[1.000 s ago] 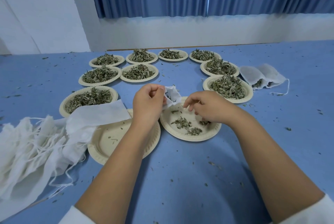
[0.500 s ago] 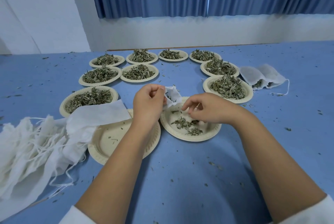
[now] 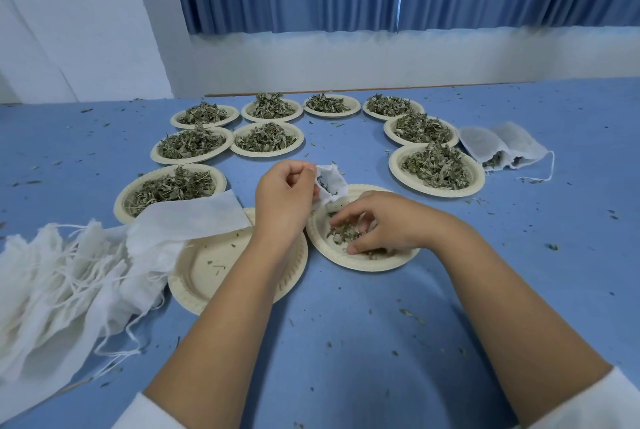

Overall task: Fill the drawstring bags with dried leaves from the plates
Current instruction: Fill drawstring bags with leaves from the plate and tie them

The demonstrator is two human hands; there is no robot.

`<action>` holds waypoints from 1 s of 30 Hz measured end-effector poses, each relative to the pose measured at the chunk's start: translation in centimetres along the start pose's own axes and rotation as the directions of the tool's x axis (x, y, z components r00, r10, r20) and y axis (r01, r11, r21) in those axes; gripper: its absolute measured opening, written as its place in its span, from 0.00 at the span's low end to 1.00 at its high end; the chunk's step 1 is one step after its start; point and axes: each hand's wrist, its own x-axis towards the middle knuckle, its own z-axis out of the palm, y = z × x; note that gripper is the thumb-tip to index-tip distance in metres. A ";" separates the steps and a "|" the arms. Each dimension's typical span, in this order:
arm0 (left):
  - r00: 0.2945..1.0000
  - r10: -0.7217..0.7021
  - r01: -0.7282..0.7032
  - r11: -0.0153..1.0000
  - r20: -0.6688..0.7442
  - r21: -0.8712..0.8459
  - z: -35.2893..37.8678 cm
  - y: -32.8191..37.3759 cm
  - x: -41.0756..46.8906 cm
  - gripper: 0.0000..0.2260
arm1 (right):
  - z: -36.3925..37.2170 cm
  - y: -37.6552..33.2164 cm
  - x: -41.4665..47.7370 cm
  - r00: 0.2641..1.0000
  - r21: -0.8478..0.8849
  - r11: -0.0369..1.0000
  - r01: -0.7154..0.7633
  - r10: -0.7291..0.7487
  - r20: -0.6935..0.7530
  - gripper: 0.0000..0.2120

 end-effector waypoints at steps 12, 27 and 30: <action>1.000 -0.001 0.001 1.000 -0.009 -0.005 -0.1 0.0 0.0 0.06 | 1.1 0.2 1.0 0.986 -0.130 0.989 0.067 -0.086 -0.144 0.04; 0.998 0.055 -0.057 0.997 0.039 0.059 0.5 0.2 -0.7 0.05 | 1.0 -1.6 1.1 0.776 0.155 0.975 0.159 -0.026 -0.631 0.07; 0.995 0.088 -0.094 0.989 0.051 0.117 0.7 0.1 -0.8 0.05 | 1.7 -1.8 1.4 0.783 0.192 0.973 0.125 0.022 -0.622 0.10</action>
